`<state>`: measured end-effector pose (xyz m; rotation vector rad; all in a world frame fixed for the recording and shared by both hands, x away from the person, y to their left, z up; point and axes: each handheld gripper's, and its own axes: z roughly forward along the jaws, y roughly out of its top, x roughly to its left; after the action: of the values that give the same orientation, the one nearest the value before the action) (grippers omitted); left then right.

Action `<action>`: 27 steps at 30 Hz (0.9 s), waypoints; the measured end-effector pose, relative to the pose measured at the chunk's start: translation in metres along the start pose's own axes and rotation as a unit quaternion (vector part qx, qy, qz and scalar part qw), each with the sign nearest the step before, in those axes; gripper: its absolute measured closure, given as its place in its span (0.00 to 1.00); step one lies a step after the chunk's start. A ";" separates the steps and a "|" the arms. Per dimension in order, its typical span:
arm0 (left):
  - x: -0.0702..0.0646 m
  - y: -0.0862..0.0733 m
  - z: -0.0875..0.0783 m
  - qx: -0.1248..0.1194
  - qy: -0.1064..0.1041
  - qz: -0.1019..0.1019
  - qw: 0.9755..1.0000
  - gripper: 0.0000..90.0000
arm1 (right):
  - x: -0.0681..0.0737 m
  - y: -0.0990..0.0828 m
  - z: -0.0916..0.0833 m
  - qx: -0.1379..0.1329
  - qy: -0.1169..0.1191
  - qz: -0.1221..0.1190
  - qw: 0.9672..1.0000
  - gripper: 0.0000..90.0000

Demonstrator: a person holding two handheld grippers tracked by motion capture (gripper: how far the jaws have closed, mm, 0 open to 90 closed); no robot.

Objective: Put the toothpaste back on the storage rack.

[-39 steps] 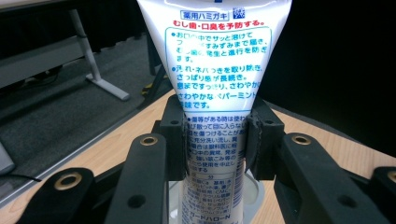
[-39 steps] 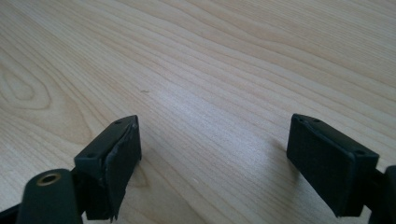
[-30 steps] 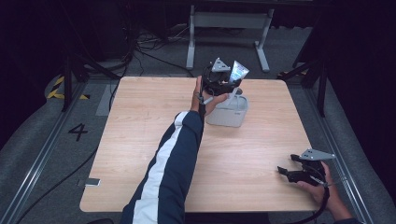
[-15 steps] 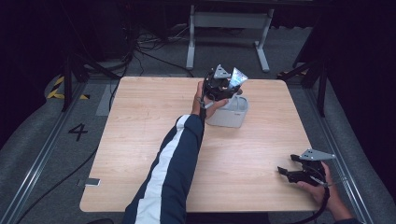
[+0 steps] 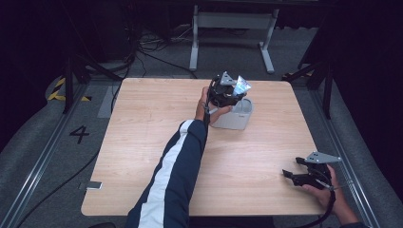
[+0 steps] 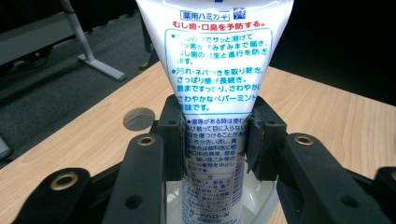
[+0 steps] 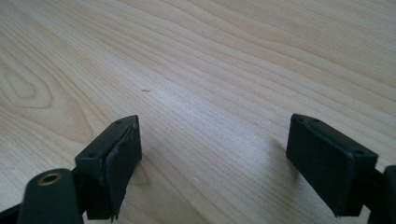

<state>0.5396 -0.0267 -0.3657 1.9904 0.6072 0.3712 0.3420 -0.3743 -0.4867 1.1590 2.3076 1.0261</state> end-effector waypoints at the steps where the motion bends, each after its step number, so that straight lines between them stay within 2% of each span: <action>1: 0.000 0.000 0.000 0.002 0.000 0.000 1.000 0.71 | 0.000 0.000 0.000 0.000 0.000 0.000 1.000 0.21; 4: 0.001 -0.001 -0.003 0.009 0.003 0.006 1.000 0.71 | 0.000 0.000 0.000 0.000 0.000 0.000 1.000 0.21; 6: 0.001 -0.002 -0.003 0.010 0.003 0.002 1.000 0.71 | 0.000 0.000 0.000 0.000 0.000 0.000 1.000 0.21; 11: -0.001 -0.006 0.003 0.033 0.002 0.010 0.999 0.70 | 0.001 0.000 0.000 -0.001 0.000 -0.001 1.000 0.21; 19: -0.003 -0.013 0.006 0.076 0.018 0.033 0.996 0.68 | 0.001 0.000 0.000 -0.001 0.000 -0.001 1.000 0.21; 25: 0.000 -0.019 0.009 0.106 0.022 0.033 0.994 0.66 | 0.001 0.000 0.000 -0.001 0.000 -0.001 1.000 0.21; 27: 0.002 -0.021 0.008 0.102 0.019 0.027 0.994 0.65 | 0.001 0.000 0.000 -0.001 0.001 -0.001 1.000 0.21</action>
<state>0.5398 -0.0227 -0.3883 2.2028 0.6381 0.3946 0.3413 -0.3740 -0.4866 1.1559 2.3078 1.0278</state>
